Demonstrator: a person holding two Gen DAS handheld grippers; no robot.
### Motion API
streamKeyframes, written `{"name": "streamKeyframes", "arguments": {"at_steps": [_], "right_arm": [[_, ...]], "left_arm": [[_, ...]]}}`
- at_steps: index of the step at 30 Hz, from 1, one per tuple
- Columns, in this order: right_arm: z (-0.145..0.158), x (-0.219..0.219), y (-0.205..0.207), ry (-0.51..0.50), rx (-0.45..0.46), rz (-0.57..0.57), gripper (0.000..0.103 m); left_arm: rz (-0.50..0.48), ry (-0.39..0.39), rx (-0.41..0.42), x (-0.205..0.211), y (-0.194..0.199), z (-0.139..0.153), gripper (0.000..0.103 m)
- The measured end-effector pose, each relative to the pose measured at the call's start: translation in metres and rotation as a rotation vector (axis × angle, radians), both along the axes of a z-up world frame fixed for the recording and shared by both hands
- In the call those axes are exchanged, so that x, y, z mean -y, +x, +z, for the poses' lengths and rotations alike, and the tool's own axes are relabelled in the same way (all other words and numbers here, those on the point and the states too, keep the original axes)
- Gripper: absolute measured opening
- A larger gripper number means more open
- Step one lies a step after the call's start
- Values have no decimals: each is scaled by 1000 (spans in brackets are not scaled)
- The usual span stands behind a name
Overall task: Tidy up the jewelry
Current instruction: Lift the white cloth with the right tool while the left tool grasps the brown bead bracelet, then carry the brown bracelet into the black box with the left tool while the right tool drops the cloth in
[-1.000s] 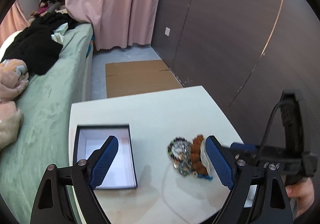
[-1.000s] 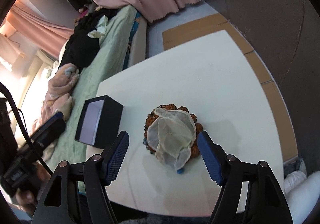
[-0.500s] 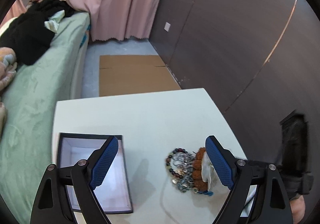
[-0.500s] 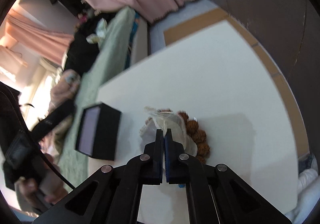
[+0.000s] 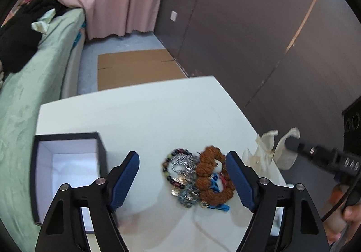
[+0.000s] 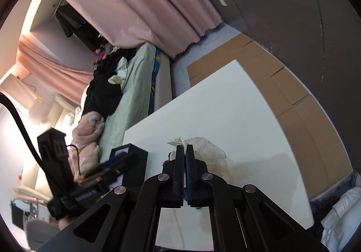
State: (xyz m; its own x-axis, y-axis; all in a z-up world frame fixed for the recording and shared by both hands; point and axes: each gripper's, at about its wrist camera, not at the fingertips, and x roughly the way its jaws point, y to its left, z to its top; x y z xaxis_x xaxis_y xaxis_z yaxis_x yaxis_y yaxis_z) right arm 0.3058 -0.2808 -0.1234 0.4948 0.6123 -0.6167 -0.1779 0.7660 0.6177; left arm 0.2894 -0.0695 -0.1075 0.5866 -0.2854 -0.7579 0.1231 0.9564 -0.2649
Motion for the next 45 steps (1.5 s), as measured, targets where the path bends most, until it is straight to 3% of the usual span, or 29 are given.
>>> {"name": "streamKeyframes", "arguments": {"at_steps": [9,11,14,17,30,36,45], "right_arm": [[-1,9,-1,16,-2,-32,3],[-2,8,0,18,-3,-30,3],[-2,4,0,20,-3,-21,3],[-2,3,2,27,-8,-17,3],[7,3,0,133,28,-15,3],[8,-5,0,188,43,3,3],[13,-45,0,232,64,82,3]], "left_arm": [[-58,98,-67,33,0,-33,72],[-65,116,-76,37,-1,-39,61],[-75,139,-90,40,-3,-45,29],[-70,159,-69,42,-7,-40,21],[-62,167,62,43,-23,23,20],[-12,168,108,20,-28,53,20],[65,193,150,-18,-40,76,20]]}}
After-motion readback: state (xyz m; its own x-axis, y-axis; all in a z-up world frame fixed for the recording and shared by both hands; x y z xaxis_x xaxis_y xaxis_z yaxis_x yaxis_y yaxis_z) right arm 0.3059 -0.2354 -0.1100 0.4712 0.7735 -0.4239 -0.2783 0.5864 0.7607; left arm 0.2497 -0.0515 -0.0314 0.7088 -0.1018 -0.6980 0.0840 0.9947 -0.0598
